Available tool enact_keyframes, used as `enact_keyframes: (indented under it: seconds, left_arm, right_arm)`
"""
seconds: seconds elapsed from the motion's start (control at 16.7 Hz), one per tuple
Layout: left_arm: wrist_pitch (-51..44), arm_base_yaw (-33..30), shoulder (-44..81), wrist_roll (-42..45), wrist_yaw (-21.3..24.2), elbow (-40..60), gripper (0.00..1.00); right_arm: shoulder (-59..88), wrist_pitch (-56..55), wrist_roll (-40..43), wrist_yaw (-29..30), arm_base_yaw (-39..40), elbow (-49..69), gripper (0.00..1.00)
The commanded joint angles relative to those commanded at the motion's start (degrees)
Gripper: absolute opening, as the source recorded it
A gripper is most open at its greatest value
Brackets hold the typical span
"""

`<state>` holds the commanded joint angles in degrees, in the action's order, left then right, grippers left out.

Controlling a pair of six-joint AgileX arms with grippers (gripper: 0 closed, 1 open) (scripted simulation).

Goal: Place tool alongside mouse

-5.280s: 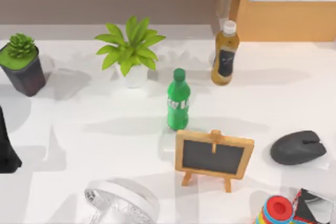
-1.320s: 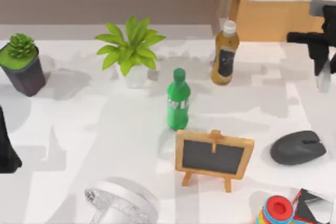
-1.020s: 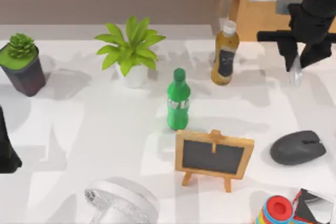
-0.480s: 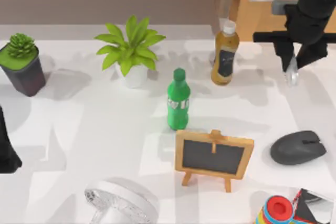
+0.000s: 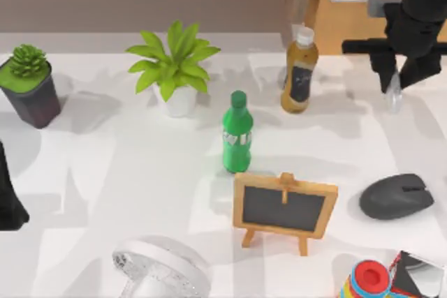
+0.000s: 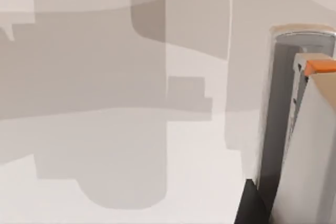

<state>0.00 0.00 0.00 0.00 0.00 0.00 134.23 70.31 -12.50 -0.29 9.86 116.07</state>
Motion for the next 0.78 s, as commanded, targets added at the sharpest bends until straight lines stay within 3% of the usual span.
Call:
enact_keyframes:
  seconds: [0.78]
  left_arm:
    - [0.0, 0.0, 0.0, 0.0, 0.0, 0.0, 1.0]
  right_arm:
    - [-0.36, -4.08, 0.06, -0.03, -0.15, -2.01, 0.0]
